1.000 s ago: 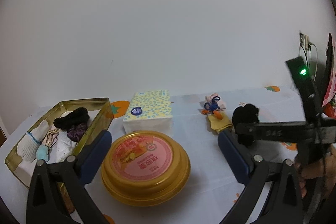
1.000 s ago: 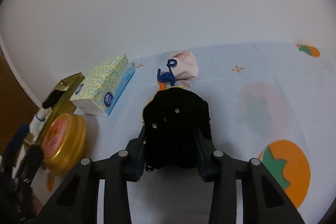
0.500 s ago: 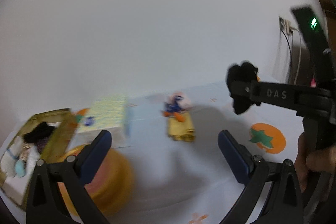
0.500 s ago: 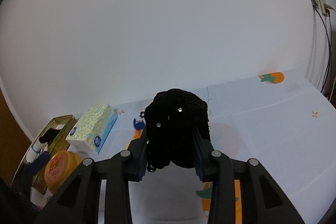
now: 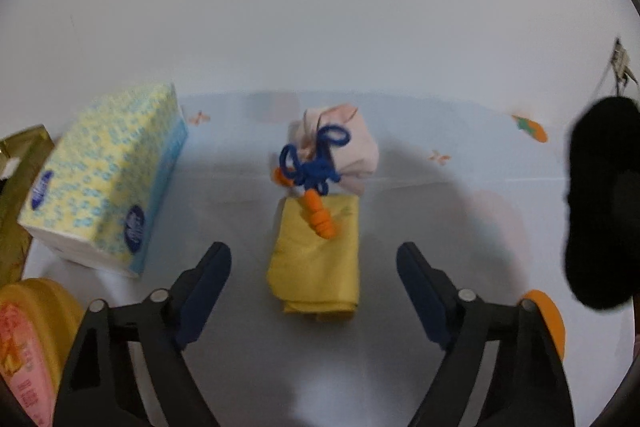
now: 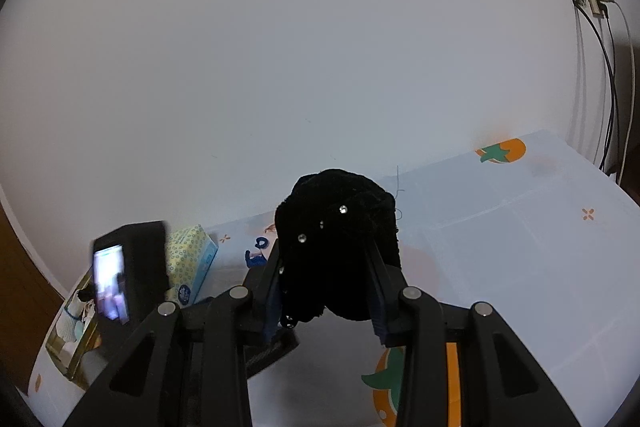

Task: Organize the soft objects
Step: 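Grasp the yellow cloth with the left tool while the right tool holds the black scrunchie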

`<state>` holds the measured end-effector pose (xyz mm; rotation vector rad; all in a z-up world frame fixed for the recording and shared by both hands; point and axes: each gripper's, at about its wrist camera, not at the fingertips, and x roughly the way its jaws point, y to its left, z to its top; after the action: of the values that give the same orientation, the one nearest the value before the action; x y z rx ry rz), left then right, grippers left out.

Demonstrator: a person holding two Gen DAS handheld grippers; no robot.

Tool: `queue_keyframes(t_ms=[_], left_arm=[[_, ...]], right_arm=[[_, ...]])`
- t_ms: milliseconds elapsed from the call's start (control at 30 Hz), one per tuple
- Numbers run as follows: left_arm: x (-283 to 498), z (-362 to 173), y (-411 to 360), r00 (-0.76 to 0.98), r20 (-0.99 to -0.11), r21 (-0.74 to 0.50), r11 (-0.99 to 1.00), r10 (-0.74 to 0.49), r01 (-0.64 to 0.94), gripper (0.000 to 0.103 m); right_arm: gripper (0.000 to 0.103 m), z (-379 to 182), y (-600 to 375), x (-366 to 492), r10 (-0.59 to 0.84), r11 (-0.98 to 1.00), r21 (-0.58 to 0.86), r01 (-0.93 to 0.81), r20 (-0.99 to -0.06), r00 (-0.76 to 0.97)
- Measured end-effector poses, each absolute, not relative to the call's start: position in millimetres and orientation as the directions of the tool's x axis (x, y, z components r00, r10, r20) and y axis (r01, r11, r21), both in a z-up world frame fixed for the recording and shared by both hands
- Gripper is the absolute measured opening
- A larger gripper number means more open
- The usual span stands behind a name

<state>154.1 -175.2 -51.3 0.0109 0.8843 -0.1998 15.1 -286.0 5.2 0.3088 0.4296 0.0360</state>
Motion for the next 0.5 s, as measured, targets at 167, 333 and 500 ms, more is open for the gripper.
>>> queue_keyframes(t_ms=[167, 333, 500], left_arm=[[152.2, -50.2, -175.1, 0.610, -0.769, -0.089, 0.978, -0.189, 0.190, 0.050], [143.8, -49.0, -152.4, 0.603, -0.755, -0.180, 0.966, -0.258, 0.187, 0.016], [121.9, -48.5, -141.1, 0.590, -0.748, -0.207, 0.951, -0.305, 0.230, 0.015]], right_arm=[[0.039, 5.0, -284.9, 14.1, 0.109, 0.952, 0.307, 0.021, -0.402, 0.909], [0.039, 2.5, -286.1, 15.3, 0.106, 0.949, 0.313, 0.030, -0.410, 0.906], [0.039, -3.1, -288.0, 20.0, 0.115, 0.947, 0.320, 0.031, -0.427, 0.897]])
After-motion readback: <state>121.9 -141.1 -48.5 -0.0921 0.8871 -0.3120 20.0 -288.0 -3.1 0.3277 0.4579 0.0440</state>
